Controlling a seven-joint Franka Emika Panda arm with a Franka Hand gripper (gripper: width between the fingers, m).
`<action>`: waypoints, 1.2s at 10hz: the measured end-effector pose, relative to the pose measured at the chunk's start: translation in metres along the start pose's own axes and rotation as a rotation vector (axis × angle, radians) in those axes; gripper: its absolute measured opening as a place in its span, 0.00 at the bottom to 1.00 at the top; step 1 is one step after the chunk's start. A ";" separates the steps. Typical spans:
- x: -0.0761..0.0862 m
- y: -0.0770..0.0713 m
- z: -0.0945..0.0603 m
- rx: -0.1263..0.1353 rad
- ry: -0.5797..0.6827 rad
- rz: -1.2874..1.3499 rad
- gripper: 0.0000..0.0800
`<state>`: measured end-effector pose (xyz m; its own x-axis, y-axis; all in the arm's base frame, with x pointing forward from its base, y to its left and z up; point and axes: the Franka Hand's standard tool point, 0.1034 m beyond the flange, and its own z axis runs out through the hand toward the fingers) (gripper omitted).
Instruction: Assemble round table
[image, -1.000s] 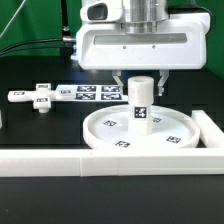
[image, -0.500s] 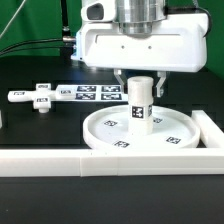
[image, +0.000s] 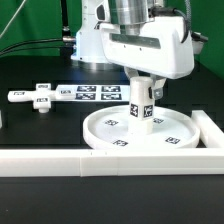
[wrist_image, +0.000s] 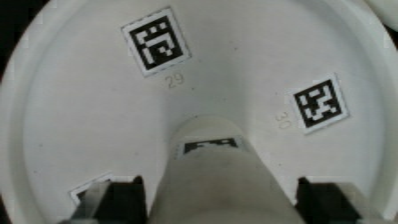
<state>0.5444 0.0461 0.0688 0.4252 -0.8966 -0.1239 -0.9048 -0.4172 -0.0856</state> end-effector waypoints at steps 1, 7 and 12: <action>0.000 0.000 0.000 0.003 -0.003 0.016 0.51; -0.006 -0.004 0.000 -0.001 0.007 -0.382 0.81; -0.004 -0.002 0.001 -0.004 0.005 -0.707 0.81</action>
Offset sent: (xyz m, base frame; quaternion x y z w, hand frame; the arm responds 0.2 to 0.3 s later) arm 0.0000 0.0000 0.0000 0.0000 0.0000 0.0000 1.0000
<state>0.5449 0.0510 0.0688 0.9108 -0.4113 -0.0353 -0.4121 -0.9003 -0.1400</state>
